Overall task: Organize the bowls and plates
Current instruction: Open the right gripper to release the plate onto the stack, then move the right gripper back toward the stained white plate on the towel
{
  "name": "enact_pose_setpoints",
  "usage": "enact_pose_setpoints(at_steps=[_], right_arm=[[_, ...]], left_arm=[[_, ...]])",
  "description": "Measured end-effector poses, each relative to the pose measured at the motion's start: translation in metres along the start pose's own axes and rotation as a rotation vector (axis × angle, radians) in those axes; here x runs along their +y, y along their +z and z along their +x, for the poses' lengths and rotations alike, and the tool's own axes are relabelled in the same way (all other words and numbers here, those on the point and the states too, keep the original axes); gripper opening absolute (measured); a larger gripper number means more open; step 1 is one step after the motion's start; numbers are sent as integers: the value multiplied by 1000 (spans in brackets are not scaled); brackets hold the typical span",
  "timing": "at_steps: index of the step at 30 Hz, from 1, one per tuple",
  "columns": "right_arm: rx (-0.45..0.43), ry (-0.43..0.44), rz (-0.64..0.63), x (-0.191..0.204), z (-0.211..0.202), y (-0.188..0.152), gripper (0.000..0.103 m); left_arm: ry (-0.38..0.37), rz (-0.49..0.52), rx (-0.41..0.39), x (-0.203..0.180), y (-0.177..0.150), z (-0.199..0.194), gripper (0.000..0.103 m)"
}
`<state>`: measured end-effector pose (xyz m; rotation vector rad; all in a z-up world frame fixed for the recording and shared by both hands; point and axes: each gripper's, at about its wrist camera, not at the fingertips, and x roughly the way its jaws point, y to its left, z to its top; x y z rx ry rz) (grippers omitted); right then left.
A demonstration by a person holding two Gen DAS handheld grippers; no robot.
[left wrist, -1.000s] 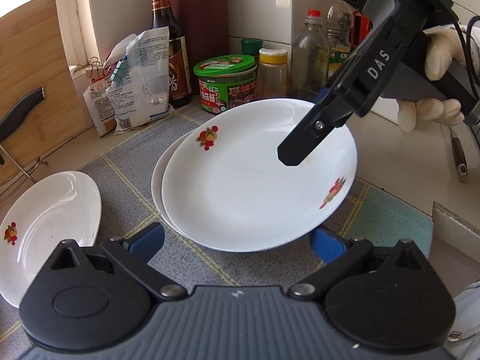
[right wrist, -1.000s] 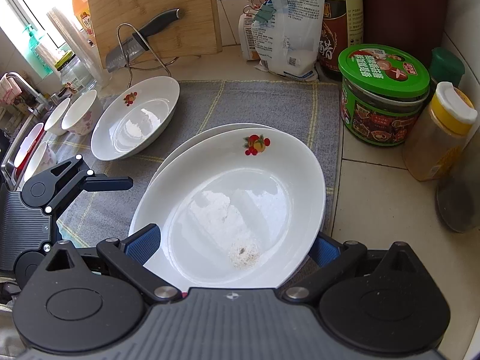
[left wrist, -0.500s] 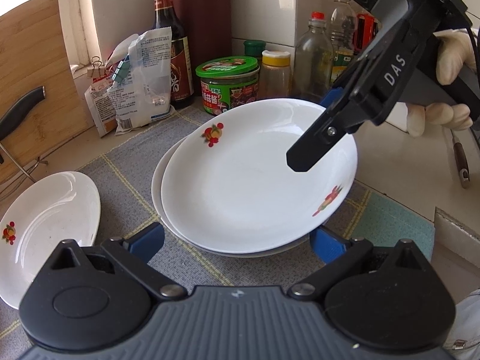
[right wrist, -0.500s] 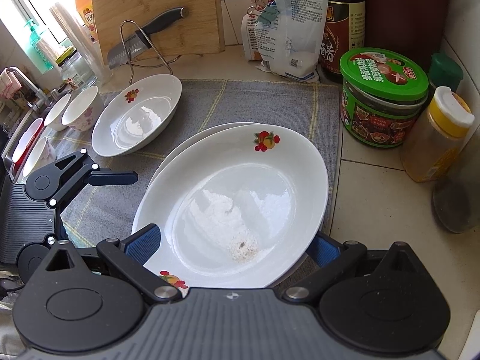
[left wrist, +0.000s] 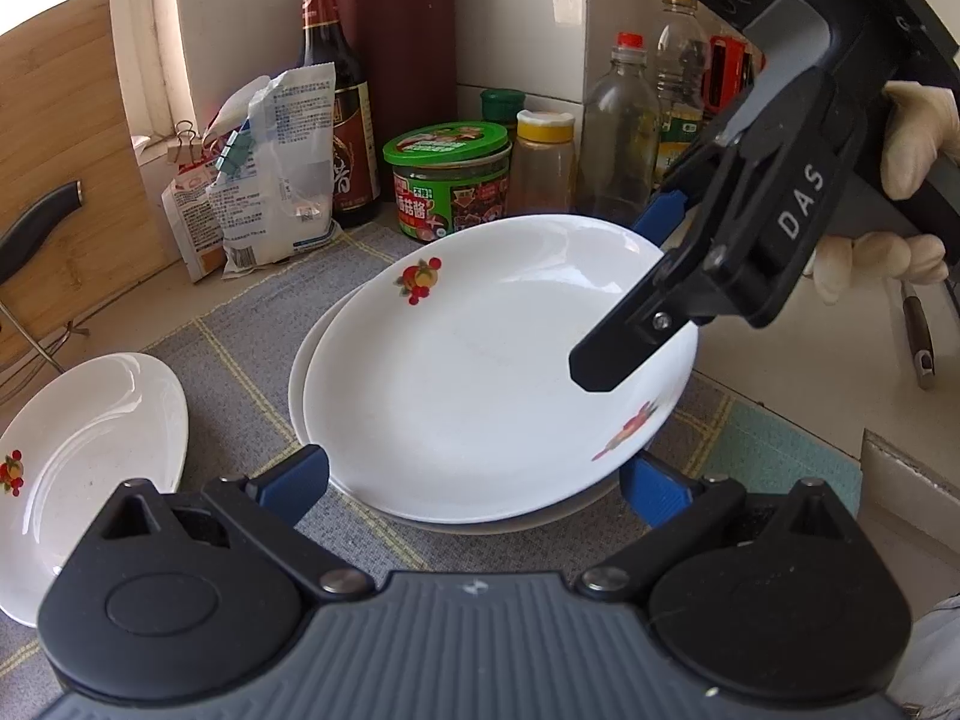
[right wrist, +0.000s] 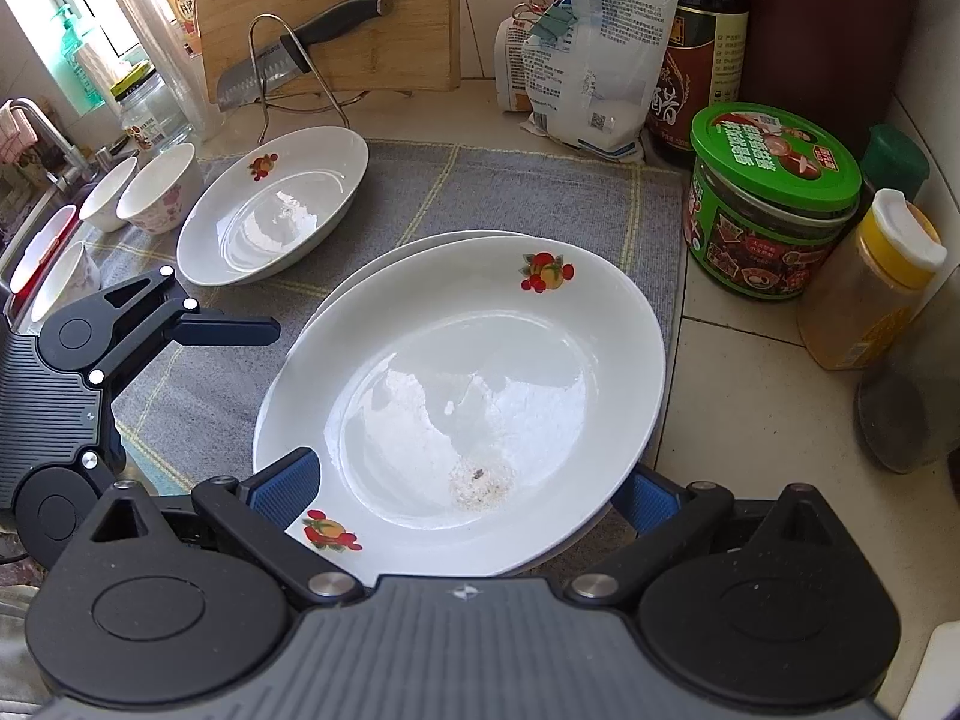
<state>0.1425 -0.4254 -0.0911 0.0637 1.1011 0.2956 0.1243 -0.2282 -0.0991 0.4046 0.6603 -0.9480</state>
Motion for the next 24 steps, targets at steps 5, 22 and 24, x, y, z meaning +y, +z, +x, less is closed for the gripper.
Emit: enact_pose_setpoints(at_steps=[5, 22, 24], right_arm=[[8, -11, -6, 1, 1, 0, 103], [-26, -54, -65, 10, -11, -3, 103], [-43, -72, -87, 14, -14, -1, 103]], left_arm=[[3, -3, 0, 0, 0, 0, 102], [9, -49, -38, 6, 2, -12, 102], [22, -51, -38, 7, 1, -14, 102]])
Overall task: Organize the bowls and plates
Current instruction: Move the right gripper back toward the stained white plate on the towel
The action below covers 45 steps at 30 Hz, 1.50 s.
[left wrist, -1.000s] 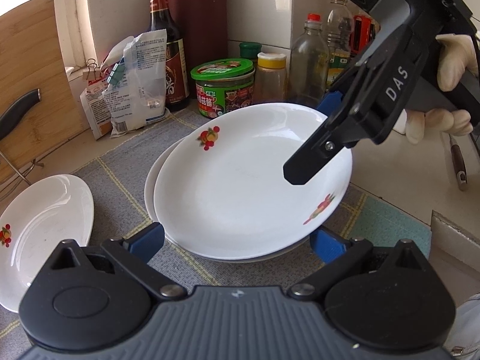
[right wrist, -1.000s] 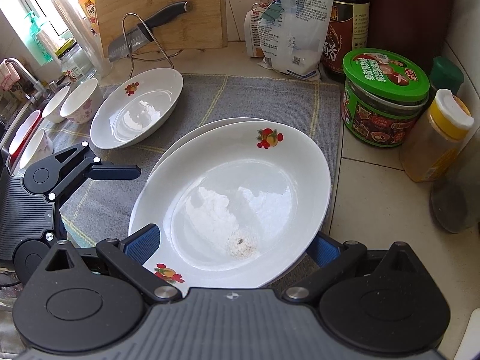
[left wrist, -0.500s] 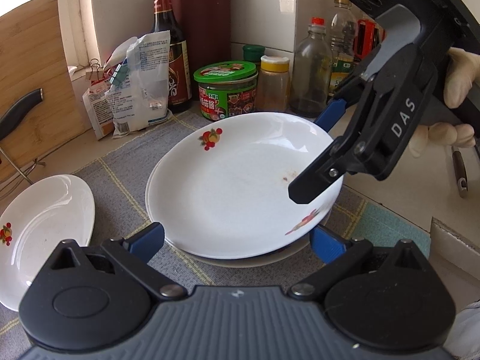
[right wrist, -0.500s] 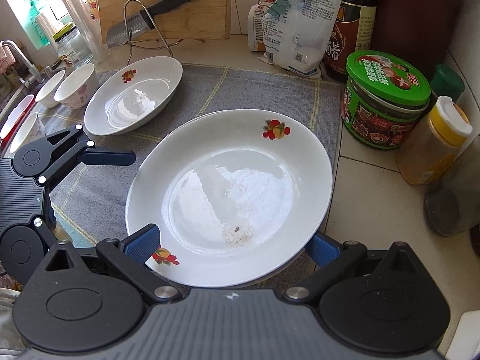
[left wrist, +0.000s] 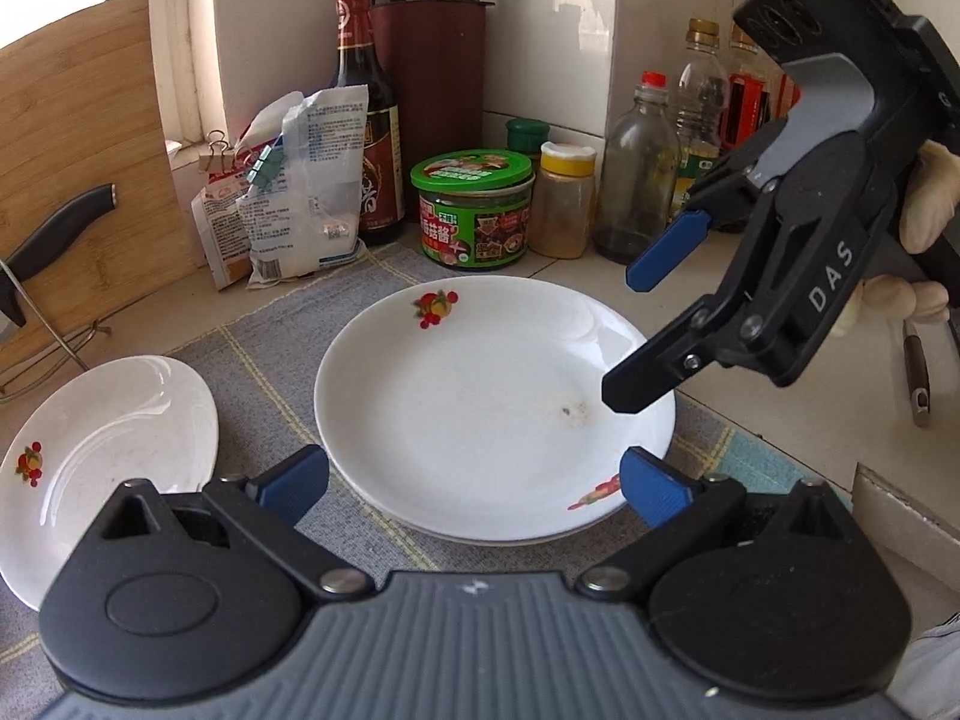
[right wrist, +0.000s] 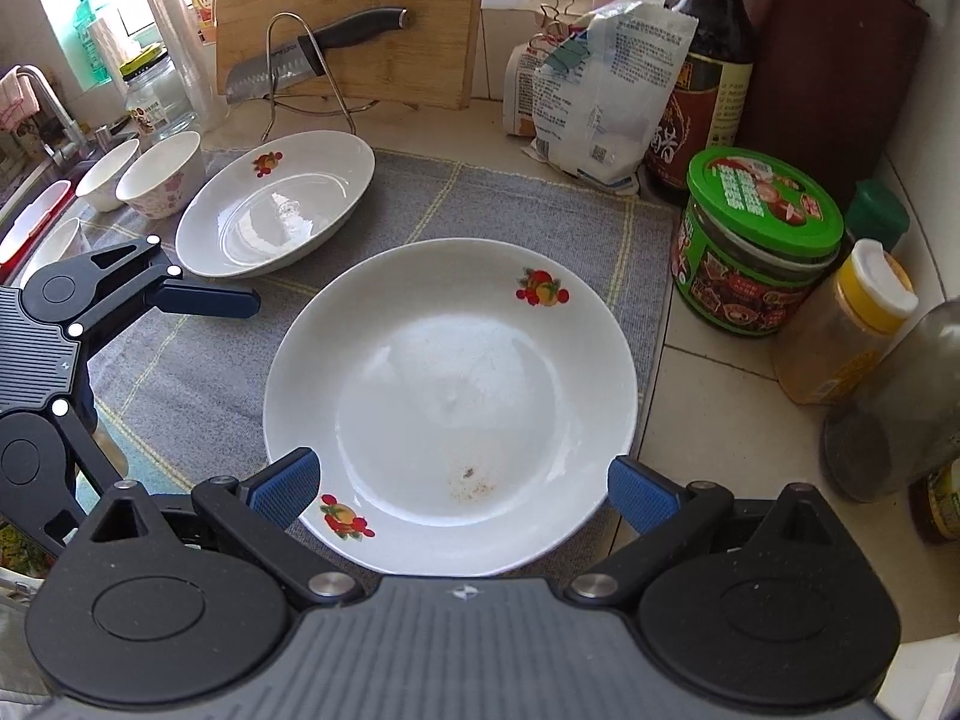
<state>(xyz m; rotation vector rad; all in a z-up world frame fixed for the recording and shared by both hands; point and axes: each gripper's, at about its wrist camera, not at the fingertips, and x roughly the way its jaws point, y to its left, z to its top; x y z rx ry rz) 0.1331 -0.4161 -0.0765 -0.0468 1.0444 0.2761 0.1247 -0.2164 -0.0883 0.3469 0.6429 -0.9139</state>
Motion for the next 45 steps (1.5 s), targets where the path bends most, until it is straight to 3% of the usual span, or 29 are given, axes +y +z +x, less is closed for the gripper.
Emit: enact_pose_setpoints(at_steps=[18, 26, 36, 45], right_arm=[[-52, 29, -108, 28, 11, 20, 103], [-58, 123, -170, 32, 23, 32, 103], [-83, 220, -233, 43, 39, 53, 103], [-84, 175, -250, 64, 47, 60, 103]], left_arm=[[169, -129, -51, 30, -11, -33, 102], [298, -277, -14, 54, -24, -38, 102], [467, -351, 47, 65, -44, -58, 102], [477, -362, 90, 87, -61, -51, 102]])
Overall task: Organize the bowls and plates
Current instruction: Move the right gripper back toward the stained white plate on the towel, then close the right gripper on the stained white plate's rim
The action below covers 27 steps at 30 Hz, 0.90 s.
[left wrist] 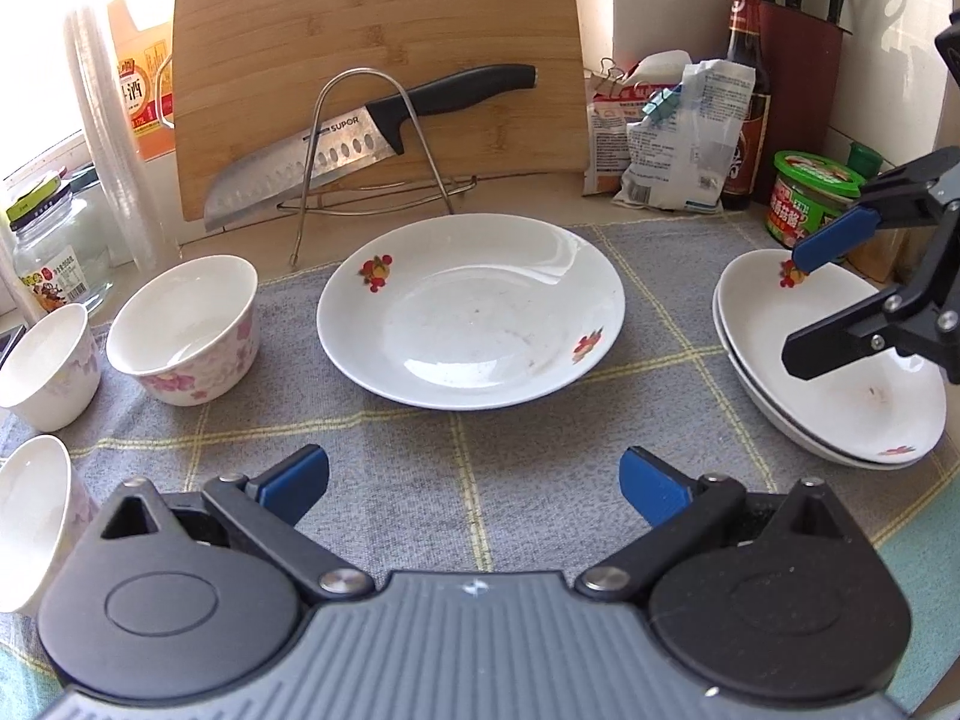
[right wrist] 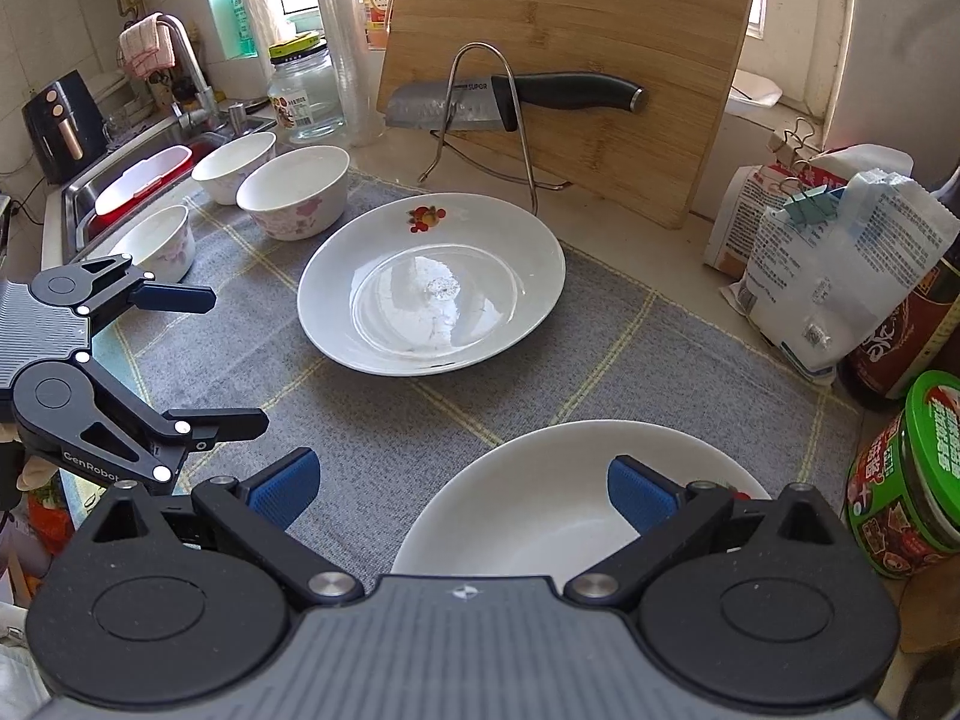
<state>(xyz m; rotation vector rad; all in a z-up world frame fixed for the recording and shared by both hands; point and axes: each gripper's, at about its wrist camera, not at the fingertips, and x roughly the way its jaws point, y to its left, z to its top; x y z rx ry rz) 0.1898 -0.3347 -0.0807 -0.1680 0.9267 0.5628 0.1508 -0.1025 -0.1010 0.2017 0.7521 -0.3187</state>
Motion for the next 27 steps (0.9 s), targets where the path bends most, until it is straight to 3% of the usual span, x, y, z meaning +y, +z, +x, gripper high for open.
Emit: enact_pose_setpoints(at_steps=[15, 27], right_arm=[[36, -167, 58, 18, 4, 12, 103], [56, -176, 60, 29, 23, 30, 103]], left_arm=[[-114, 56, 46, 29, 6, 65, 102], [-188, 105, -3, 37, 3, 80, 103]])
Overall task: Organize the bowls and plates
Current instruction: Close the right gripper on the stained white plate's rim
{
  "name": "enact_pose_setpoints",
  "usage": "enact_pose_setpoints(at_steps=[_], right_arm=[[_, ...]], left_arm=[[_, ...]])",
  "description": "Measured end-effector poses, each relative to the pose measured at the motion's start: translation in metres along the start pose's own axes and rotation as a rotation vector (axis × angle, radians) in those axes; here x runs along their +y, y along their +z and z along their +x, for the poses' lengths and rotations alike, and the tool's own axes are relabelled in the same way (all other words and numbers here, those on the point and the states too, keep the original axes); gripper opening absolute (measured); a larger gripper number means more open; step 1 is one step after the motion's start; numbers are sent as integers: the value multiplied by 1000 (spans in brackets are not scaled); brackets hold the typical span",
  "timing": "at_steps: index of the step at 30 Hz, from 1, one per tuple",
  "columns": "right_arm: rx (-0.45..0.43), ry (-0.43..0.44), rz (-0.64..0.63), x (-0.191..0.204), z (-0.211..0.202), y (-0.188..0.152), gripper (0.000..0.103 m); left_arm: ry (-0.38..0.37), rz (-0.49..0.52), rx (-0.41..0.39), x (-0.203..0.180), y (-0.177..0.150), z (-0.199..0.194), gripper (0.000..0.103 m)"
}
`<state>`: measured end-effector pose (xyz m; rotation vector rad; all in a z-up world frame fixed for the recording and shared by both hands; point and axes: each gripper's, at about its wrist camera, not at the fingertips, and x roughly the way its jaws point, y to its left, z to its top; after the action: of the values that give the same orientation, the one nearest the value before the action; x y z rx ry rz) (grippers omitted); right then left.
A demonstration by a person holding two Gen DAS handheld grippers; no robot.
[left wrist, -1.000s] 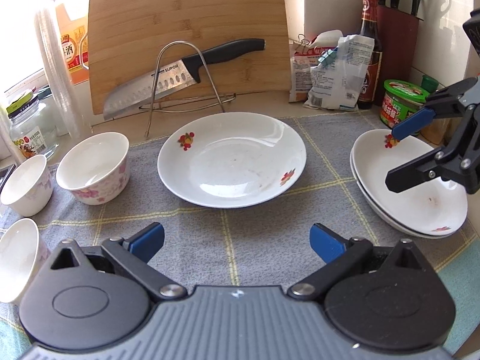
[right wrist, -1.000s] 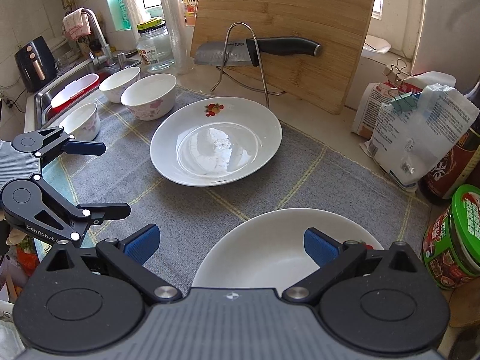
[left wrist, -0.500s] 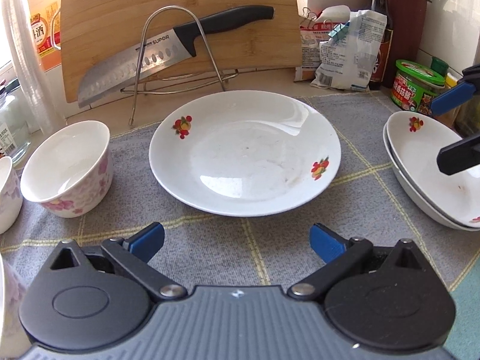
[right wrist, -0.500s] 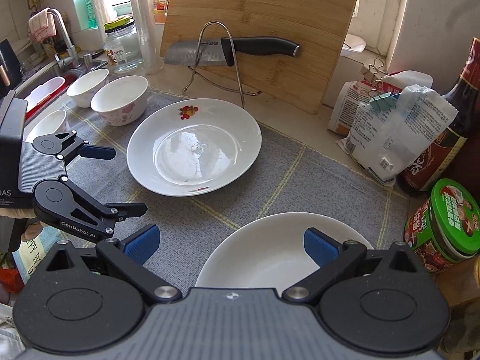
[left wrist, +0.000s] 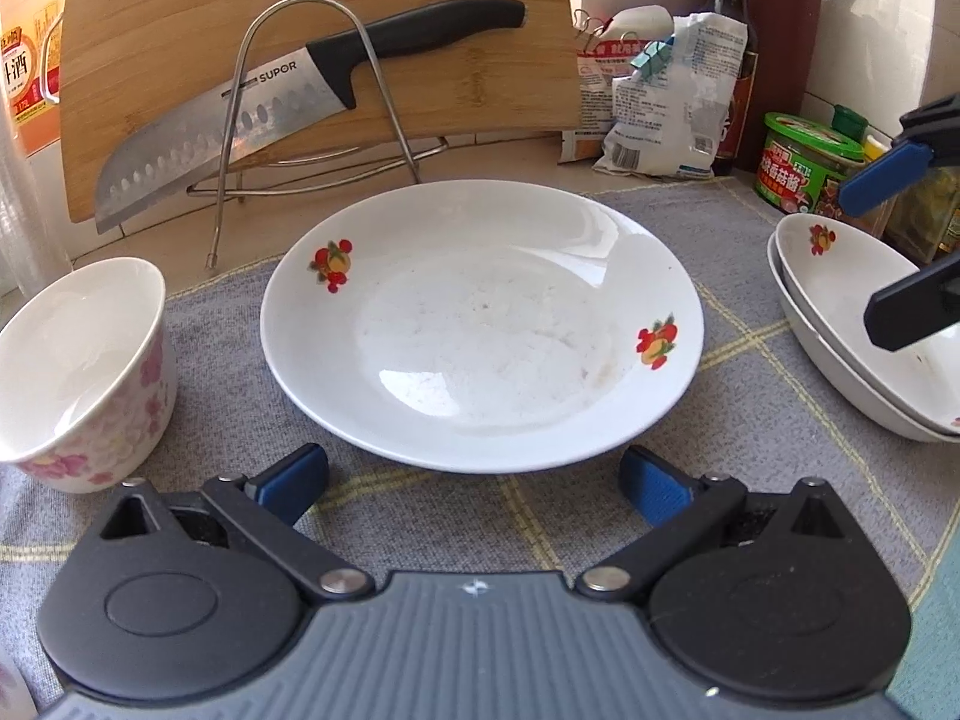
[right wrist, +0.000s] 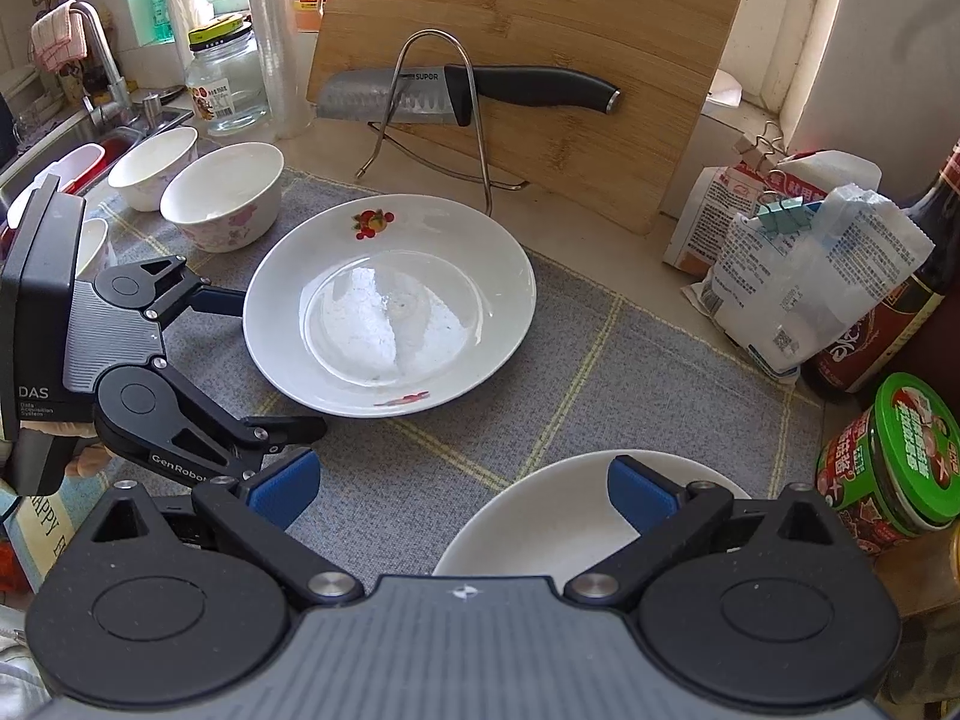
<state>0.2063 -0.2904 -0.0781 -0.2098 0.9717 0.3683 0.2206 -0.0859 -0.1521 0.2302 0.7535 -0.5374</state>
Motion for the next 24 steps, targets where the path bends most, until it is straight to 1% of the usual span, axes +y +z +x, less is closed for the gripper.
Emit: enact_pose_setpoints(at_steps=[6, 10, 13, 17, 24], right_arm=[[6, 51, -13, 4, 10, 11, 103], [3, 63, -19, 3, 14, 19, 103], [3, 70, -19, 0, 18, 24, 103], [3, 93, -14, -7, 26, 30, 103], [14, 123, 5, -19, 43, 43, 103]], left_arm=[[-4, 3, -15, 0, -2, -1, 103], [-9, 9, -16, 1, -3, -1, 103], [-13, 14, -5, 1, -1, -1, 103], [-4, 10, -23, 0, -3, -1, 103], [8, 6, -23, -1, -2, -1, 103]])
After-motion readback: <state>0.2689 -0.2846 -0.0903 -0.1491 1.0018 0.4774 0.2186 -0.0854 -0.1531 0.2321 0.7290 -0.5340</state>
